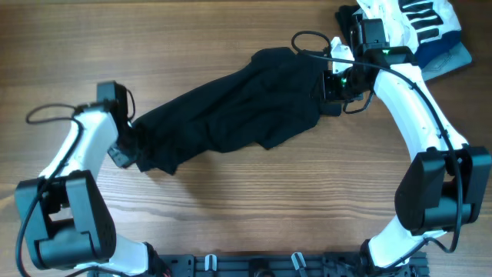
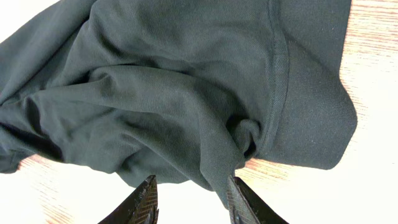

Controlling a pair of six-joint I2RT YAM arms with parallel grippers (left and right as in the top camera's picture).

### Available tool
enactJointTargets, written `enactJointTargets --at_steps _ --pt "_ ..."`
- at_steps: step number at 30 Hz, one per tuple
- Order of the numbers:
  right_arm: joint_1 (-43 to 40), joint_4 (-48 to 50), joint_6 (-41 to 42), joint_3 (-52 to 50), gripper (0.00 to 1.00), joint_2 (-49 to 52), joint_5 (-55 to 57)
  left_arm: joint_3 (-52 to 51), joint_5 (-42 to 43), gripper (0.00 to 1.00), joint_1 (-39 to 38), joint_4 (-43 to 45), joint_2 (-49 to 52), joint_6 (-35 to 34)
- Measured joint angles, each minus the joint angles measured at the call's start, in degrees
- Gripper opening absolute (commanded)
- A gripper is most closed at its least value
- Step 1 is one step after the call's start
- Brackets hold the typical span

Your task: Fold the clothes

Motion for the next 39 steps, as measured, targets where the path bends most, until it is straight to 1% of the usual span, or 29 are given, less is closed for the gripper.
enactJointTargets --at_steps 2,4,5,7,8,11,13,15,18,22,25,27,28,29,30,33,39 --pt "0.00 -0.07 0.00 0.00 0.36 0.00 -0.02 8.22 -0.11 0.04 0.00 -6.60 0.17 0.76" --pt "-0.02 -0.52 0.00 0.00 0.36 0.00 -0.90 15.87 -0.26 0.04 0.00 -10.49 0.15 1.62" --pt "-0.02 -0.63 0.00 0.00 0.36 0.00 -1.33 21.77 -0.31 0.04 -0.02 -13.38 0.15 2.47" --pt "0.00 -1.09 0.00 0.00 0.37 0.00 -2.73 27.45 -0.35 0.04 -0.20 -16.35 0.04 3.37" --pt "-0.02 -1.22 0.00 0.00 0.40 0.00 -3.43 30.45 -0.31 0.04 -0.39 -17.40 0.07 3.82" --pt "0.00 -2.49 -0.22 0.00 0.41 0.00 -4.79 38.36 -0.33 0.04 -1.92 -18.38 0.04 6.01" --pt "-0.02 -4.22 -0.90 0.00 0.41 0.00 -5.25 40.06 -0.33 0.04 -3.17 -18.25 0.04 7.50" --pt "0.00 -5.95 -1.49 0.00 0.44 0.00 -5.46 40.19 -0.79 0.04 -4.28 -17.92 0.04 8.39" --pt "0.28 -8.74 -2.49 0.00 0.45 0.00 -5.60 40.30 -1.75 0.04 -4.92 -17.18 0.07 9.07" --pt "3.69 -9.05 -2.80 -1.09 0.49 0.00 -5.60 42.32 -3.61 0.04 -4.57 -15.26 0.07 9.11" --pt "8.00 -6.34 -1.38 -5.68 0.51 0.00 -5.11 44.13 -4.15 0.04 -3.10 -13.84 0.07 9.14" --pt "9.84 -2.62 -0.44 -9.09 0.51 0.00 -4.83 44.26 -4.42 0.04 -1.88 -13.84 0.07 9.14" --pt "11.06 1.09 0.44 -12.09 0.52 0.11 -4.46 44.26 -4.63 0.04 -1.42 -13.84 0.07 9.14" --pt "11.61 2.56 0.74 -13.35 0.52 0.22 -4.22 44.26 -4.66 0.04 -0.90 -13.81 0.07 9.14" --pt "12.13 6.21 1.05 -14.82 0.52 0.20 -4.04 44.26 -4.70 0.04 -0.85 -13.81 0.07 9.14" --pt "13.86 13.88 1.42 -17.25 0.53 0.31 -3.63 44.30 -4.85 0.04 -0.87 -13.86 0.07 9.14" --pt "19.10 17.22 1.14 -17.51 0.55 3.08 -2.03 44.30 -4.85 0.04 -0.85 -14.78 0.07 9.14"
